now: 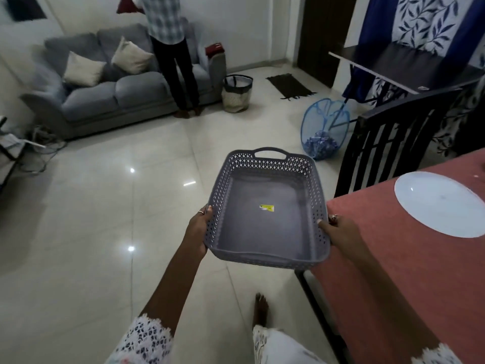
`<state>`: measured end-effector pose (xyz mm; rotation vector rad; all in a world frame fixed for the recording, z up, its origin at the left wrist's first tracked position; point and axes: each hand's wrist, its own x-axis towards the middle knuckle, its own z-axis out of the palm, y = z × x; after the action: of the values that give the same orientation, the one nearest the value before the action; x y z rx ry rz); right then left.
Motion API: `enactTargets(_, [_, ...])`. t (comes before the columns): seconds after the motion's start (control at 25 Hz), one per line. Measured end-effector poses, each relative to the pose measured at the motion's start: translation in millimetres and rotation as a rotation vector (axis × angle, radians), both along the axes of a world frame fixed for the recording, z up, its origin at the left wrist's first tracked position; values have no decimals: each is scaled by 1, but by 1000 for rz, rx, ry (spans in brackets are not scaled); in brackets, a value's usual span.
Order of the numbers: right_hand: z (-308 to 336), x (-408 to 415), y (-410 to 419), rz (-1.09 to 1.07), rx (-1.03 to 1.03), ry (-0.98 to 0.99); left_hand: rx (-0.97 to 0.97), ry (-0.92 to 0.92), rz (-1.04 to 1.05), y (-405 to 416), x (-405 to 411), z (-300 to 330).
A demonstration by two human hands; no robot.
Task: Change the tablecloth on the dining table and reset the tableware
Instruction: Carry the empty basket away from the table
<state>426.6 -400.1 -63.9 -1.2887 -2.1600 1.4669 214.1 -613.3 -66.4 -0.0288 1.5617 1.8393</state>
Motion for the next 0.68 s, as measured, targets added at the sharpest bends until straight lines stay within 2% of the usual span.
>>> enactTargets(0.4, [1, -212, 210, -242, -57, -109, -37, 17, -162, 253, -239, 16])
enactTargets(0.52, [-8, -272, 280, -316, -122, -133, -71, 19, -221, 348, -310, 6])
enactTargets(0.68, [-7, -339, 373, -430, -111, -151, -94, 33, -349, 476, -386, 0])
